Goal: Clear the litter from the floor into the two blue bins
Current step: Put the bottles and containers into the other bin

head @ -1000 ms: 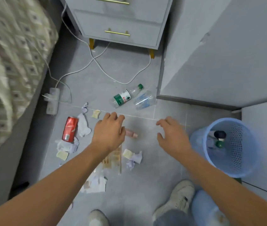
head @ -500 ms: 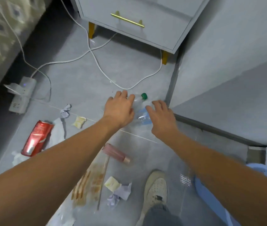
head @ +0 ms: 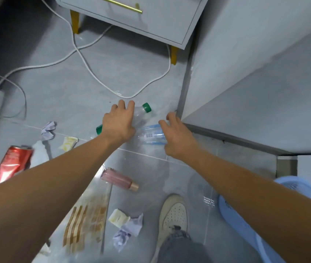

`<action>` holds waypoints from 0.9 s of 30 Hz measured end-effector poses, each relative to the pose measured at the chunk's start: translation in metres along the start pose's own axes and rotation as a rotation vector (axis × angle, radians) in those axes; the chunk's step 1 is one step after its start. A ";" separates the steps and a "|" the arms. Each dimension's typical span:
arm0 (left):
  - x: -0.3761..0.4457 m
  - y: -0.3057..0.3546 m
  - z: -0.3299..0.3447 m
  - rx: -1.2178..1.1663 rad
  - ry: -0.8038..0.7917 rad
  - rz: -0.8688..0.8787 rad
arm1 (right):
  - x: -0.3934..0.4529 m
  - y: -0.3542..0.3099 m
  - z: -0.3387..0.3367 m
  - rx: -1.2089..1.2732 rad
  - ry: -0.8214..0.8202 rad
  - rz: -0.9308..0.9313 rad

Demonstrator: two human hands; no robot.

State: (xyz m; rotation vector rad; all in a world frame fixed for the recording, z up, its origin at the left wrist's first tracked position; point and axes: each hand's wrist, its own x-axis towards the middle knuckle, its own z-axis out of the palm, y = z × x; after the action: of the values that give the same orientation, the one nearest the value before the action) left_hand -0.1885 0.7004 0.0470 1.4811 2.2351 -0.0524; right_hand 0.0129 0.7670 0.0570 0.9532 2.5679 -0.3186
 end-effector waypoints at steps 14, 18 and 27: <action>-0.272 0.142 -0.184 -0.160 0.089 0.459 | -0.318 -0.042 -0.143 0.491 0.321 0.519; -0.292 0.222 -0.202 -0.346 0.090 0.568 | -0.396 0.008 -0.156 0.469 0.417 0.722; -0.294 0.323 -0.112 -0.436 -0.134 0.704 | -0.446 0.106 -0.075 0.428 0.330 0.884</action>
State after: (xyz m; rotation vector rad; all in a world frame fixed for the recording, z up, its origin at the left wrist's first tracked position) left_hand 0.1508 0.6127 0.3310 1.8354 1.3948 0.5031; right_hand 0.3739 0.6135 0.3068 2.3182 2.0665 -0.4762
